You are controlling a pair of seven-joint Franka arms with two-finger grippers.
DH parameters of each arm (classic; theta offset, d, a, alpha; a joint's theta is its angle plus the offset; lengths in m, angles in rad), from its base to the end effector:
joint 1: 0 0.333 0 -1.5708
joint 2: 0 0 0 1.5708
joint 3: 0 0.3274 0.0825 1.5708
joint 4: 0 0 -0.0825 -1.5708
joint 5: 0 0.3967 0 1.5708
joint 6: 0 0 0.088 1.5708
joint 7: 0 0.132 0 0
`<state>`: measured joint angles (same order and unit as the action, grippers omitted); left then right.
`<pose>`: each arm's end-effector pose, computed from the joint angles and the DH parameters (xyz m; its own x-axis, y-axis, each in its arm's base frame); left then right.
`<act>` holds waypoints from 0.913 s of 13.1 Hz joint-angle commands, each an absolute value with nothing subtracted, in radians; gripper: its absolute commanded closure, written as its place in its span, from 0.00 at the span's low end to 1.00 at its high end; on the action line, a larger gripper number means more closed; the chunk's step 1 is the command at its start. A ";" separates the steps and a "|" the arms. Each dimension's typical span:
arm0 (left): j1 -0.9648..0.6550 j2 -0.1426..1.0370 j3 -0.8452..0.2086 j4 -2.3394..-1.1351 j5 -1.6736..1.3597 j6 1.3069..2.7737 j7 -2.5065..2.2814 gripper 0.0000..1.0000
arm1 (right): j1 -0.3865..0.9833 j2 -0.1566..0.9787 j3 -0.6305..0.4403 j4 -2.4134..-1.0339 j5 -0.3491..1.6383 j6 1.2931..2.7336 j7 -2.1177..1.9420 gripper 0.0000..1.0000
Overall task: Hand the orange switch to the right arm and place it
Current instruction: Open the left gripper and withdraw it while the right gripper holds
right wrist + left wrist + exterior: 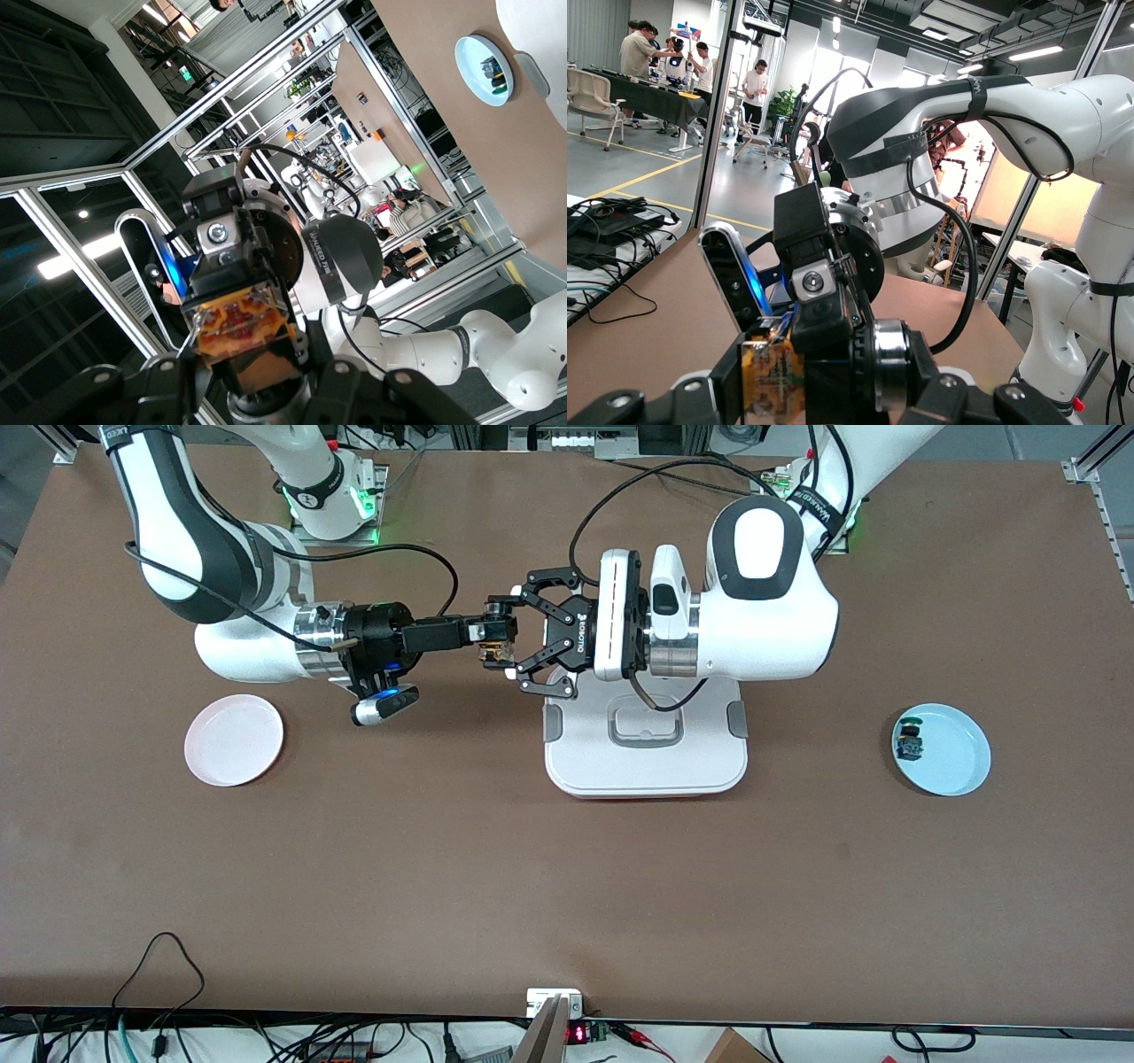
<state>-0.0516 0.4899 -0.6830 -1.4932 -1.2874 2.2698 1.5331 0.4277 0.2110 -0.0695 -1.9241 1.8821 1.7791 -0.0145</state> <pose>0.5877 -0.4581 0.5059 0.2710 -0.1838 0.9449 -0.9587 0.0367 0.2821 0.5635 0.3268 0.4602 0.8229 0.0857 -0.5617 -0.5680 0.0979 -0.8172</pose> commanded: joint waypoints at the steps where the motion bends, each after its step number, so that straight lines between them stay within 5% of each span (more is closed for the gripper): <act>1: -0.049 0.491 -0.686 -1.485 -1.305 2.272 1.554 0.94 | 0.425 0.183 -0.069 -1.944 1.899 1.782 -0.006 0.92; 2: -0.048 0.491 -0.687 -1.485 -1.308 2.272 1.552 0.82 | 0.425 0.183 -0.069 -1.944 1.899 1.782 -0.008 0.94; 3: -0.045 0.492 -0.687 -1.485 -1.310 2.272 1.552 0.55 | 0.425 0.183 -0.069 -1.944 1.899 1.782 -0.008 0.94; 4: -0.040 0.491 -0.687 -1.486 -1.312 2.266 1.549 0.04 | 0.423 0.183 -0.071 -1.944 1.899 1.782 -0.009 0.94; 7: 0.010 0.492 -0.687 -1.486 -1.308 2.225 1.551 0.00 | 0.423 0.183 -0.069 -1.941 1.899 1.782 -0.012 0.95; 12: 0.312 0.549 -0.680 -1.482 -1.290 2.017 1.716 0.00 | 0.413 0.183 -0.071 -1.941 1.896 1.784 -0.041 0.98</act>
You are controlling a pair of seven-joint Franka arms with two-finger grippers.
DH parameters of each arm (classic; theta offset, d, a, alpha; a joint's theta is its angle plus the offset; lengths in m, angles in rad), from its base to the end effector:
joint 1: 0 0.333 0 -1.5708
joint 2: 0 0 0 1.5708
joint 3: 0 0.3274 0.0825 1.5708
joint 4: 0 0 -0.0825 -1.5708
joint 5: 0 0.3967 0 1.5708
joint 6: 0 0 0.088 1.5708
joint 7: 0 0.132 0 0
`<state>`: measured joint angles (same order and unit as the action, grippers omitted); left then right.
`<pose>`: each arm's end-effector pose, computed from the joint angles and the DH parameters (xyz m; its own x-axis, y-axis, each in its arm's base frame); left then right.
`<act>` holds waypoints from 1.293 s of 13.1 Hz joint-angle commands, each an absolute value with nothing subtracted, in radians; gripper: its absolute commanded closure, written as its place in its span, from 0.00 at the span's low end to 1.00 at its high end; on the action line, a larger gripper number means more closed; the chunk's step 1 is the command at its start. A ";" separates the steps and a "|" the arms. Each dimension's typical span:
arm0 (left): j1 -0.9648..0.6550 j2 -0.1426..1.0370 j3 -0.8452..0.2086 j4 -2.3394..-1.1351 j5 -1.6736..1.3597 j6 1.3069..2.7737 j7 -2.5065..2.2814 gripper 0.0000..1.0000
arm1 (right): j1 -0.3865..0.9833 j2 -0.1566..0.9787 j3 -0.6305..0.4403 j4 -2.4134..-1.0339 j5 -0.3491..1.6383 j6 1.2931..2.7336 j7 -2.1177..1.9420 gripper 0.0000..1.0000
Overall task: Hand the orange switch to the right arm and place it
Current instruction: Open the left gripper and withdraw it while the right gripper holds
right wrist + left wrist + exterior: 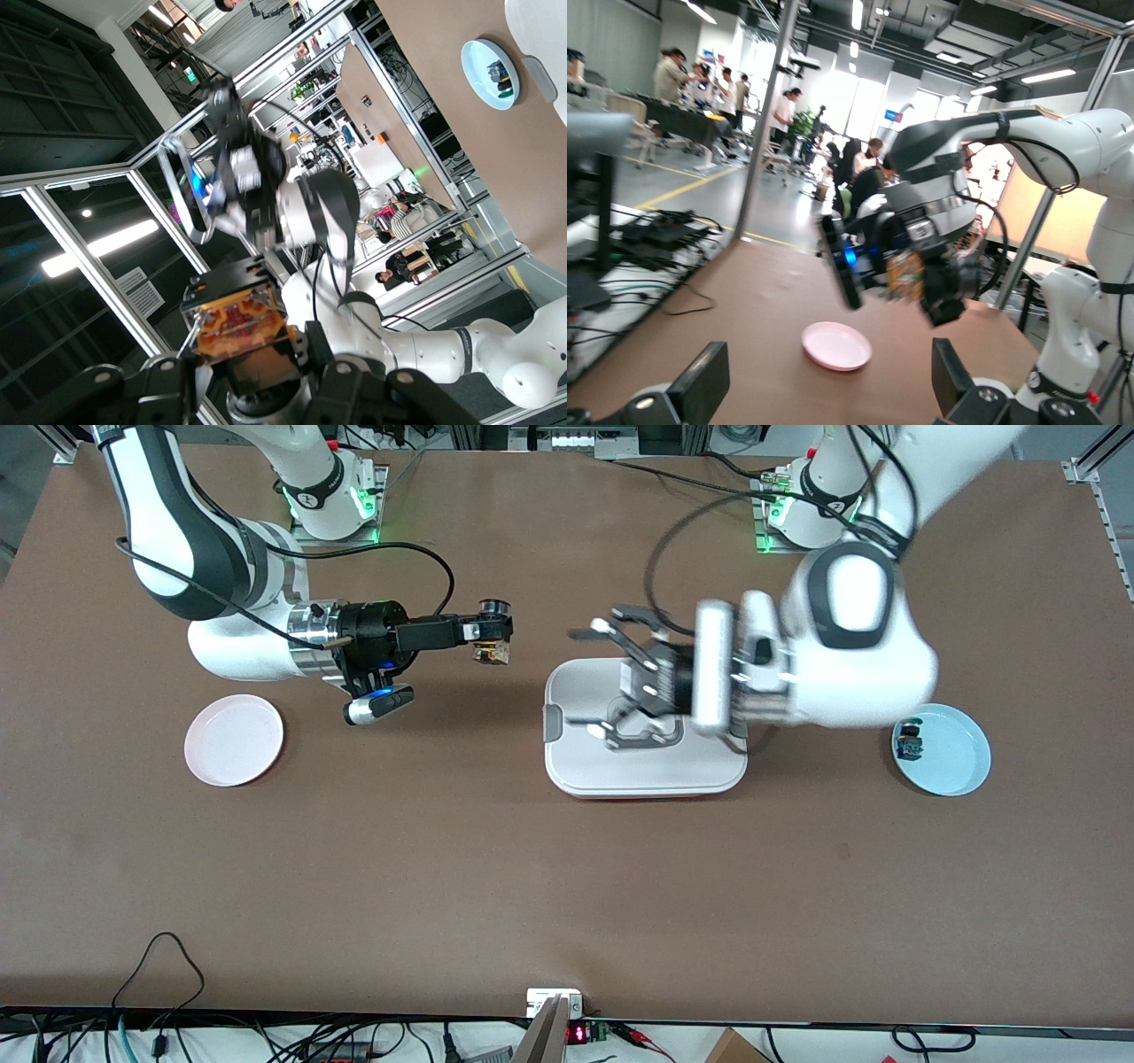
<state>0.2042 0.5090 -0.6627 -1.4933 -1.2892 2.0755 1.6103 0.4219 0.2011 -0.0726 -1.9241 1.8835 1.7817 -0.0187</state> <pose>0.6702 -0.3032 0.4947 0.2579 -0.1168 0.9591 -0.9662 -0.0254 0.2567 0.5655 0.3211 0.4665 0.8310 0.0773 -0.5509 -0.5562 0.1074 -0.8241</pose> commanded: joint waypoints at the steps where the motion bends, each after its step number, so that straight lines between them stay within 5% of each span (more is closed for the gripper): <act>1: 0.375 0.561 -0.673 -1.479 -1.275 1.944 1.723 0.00 | 0.407 0.183 -0.072 -1.940 1.890 1.781 -0.040 0.99; 5: 0.411 0.756 -0.563 -1.225 -1.020 1.779 1.721 0.00 | 0.374 0.183 -0.075 -1.944 1.827 1.767 -0.040 1.00; 11: 0.463 0.739 -0.361 -1.008 -0.733 1.712 1.707 0.00 | 0.293 0.183 -0.080 -1.937 1.458 1.709 -0.139 1.00; 17: 0.480 0.430 -0.368 -0.992 -0.116 1.661 1.270 0.00 | 0.262 0.183 -0.080 -1.937 0.915 1.674 -0.164 1.00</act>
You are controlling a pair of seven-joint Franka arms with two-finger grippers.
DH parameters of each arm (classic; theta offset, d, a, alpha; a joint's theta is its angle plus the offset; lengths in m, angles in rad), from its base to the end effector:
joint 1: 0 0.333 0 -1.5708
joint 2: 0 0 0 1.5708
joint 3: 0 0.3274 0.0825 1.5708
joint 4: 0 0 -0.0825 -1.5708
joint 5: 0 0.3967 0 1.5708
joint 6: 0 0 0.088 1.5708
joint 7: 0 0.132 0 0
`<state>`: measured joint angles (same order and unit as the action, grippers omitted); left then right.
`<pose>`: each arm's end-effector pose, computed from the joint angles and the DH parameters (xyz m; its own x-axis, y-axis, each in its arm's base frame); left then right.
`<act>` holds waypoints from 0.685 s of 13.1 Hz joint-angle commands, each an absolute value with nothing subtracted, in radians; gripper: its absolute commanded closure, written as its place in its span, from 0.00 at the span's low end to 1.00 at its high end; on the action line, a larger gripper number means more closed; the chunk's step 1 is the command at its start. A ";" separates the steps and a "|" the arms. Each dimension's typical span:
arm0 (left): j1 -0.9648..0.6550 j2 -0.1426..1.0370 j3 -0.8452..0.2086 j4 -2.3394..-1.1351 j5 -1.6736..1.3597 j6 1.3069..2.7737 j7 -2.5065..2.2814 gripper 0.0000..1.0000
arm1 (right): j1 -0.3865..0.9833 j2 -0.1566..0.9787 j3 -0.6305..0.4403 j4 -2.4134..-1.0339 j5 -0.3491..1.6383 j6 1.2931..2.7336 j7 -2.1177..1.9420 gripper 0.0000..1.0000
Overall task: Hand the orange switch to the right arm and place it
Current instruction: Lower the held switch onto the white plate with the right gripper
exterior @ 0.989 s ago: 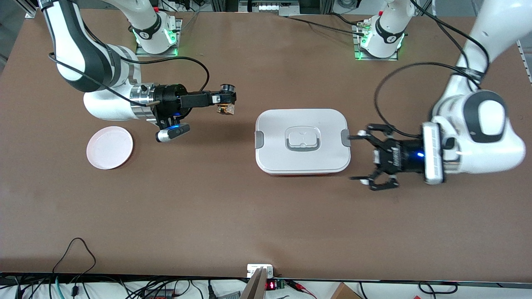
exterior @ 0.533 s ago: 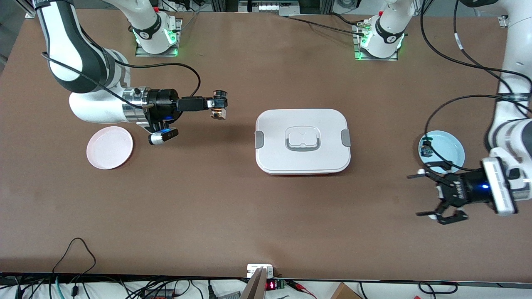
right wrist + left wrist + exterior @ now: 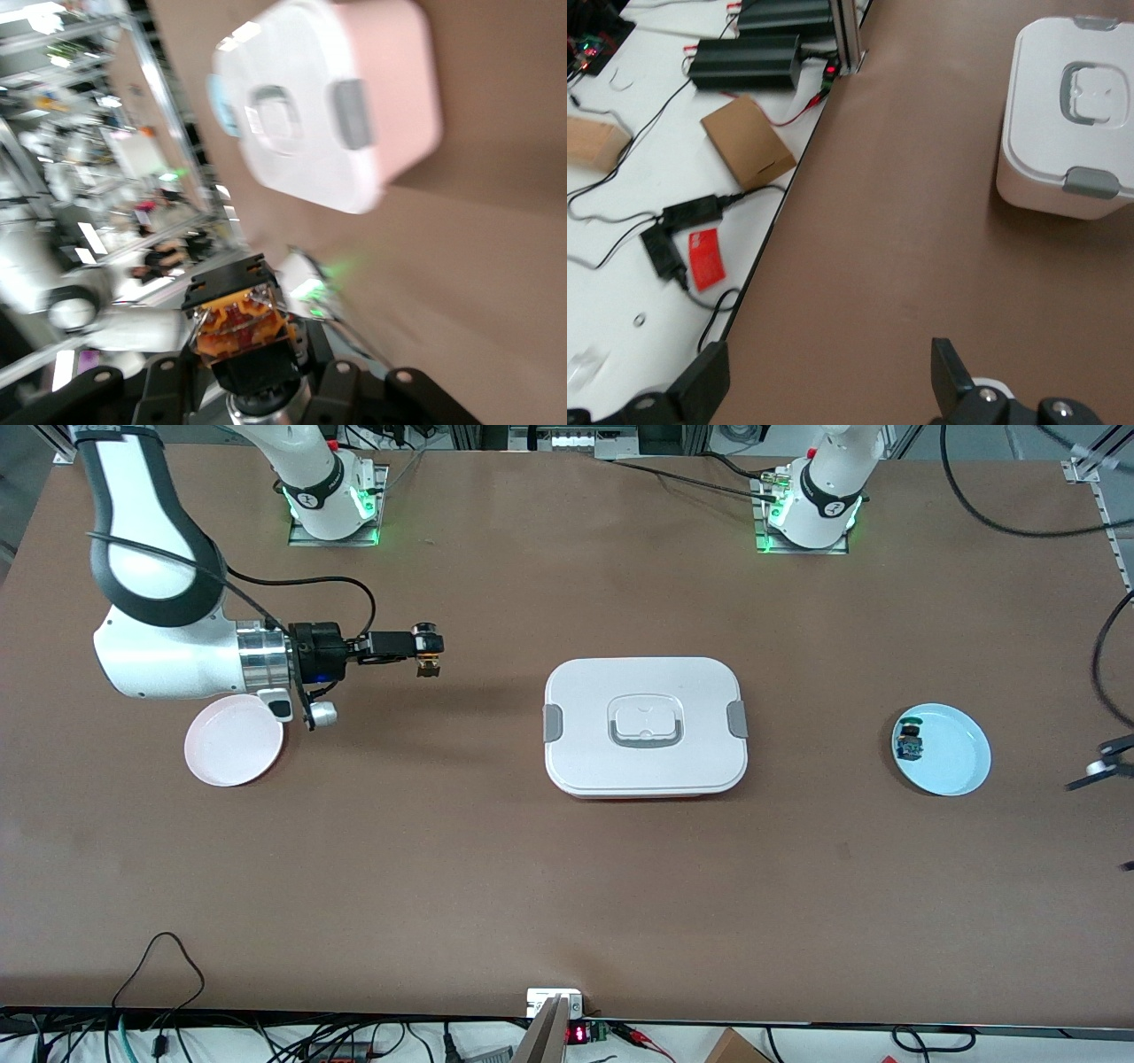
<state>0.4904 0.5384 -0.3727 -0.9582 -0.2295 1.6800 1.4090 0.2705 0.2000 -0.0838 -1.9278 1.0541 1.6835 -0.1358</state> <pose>0.7171 0.1427 0.5961 0.2800 -0.8577 0.4312 -0.9203 -0.3676 -0.1337 0.5512 0.2134 0.3915 0.9177 0.1381 -0.3726 -0.2341 -0.5698 -0.7877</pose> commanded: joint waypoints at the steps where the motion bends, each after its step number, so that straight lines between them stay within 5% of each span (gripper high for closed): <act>1: 0.480 0.372 -0.370 -1.000 -0.083 1.616 1.133 0.00 | 0.262 0.184 -0.080 -1.937 0.805 1.674 -0.208 1.00; 5: 0.480 0.200 -0.377 -1.035 -0.025 1.373 0.586 0.00 | 0.250 0.187 -0.080 -1.939 0.495 1.683 -0.351 1.00; 9: 0.483 -0.051 -0.429 -1.393 0.017 1.455 0.316 0.00 | 0.233 0.178 -0.080 -1.939 0.091 1.745 -0.559 1.00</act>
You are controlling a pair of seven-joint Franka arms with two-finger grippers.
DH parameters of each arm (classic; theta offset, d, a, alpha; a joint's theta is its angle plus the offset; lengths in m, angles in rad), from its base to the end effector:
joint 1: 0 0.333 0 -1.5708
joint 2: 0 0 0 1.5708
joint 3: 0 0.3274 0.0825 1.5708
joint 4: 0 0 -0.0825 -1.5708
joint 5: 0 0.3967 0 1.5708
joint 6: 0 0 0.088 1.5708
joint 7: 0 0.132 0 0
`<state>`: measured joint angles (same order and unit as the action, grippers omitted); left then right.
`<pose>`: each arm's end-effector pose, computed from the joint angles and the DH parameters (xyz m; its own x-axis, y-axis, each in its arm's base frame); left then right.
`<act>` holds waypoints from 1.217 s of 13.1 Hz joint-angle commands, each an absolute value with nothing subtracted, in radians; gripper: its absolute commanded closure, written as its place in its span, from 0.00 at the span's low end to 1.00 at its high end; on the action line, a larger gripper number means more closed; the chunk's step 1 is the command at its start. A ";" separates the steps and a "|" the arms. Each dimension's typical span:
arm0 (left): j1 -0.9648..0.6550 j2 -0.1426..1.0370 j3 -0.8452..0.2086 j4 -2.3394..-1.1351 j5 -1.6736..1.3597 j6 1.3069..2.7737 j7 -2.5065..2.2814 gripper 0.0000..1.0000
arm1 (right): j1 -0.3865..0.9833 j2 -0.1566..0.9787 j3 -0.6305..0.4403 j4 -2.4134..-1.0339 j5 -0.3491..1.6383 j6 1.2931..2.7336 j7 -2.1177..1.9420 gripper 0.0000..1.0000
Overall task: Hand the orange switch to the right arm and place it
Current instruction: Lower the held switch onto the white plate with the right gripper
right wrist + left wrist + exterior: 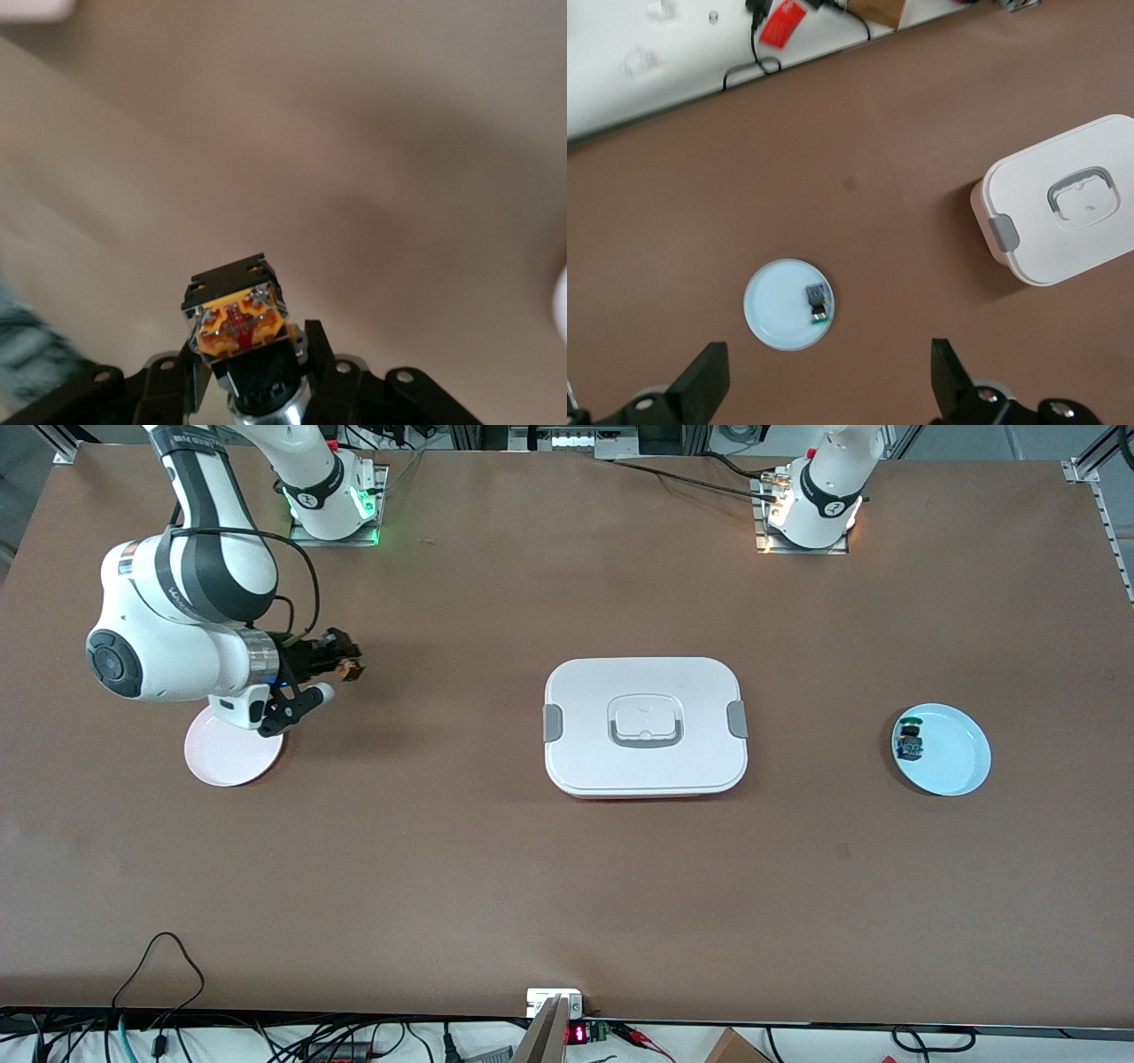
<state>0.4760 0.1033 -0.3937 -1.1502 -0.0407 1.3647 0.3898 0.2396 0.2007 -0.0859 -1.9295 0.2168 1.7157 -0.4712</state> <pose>0.5631 0.0575 0.7354 0.9423 -0.3040 0.1399 -0.3105 -0.9502 0.0269 0.5443 0.1111 0.3428 0.7920 0.5399 -0.2851 0.4472 -0.8308 -0.3312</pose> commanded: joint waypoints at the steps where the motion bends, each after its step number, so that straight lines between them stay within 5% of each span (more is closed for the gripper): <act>1: 0.488 -0.114 -0.448 -1.523 0.032 1.544 0.313 0.00 | 0.226 0.173 -0.080 -1.944 0.015 1.775 -0.622 1.00; 5: 0.489 -0.149 -0.454 -1.742 0.023 1.658 0.178 0.00 | 0.144 0.175 -0.081 -1.974 -0.133 1.876 -0.860 1.00; 16: 0.483 -0.075 -0.483 -1.674 0.020 1.617 0.112 0.00 | -0.051 0.224 -0.080 -2.212 -0.298 2.413 -1.313 1.00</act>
<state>0.4836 -0.1061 -0.4730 -1.7158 0.0087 1.6405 0.1225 -0.0236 0.2210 -0.0921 -2.1737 -0.2798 2.3348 -1.2679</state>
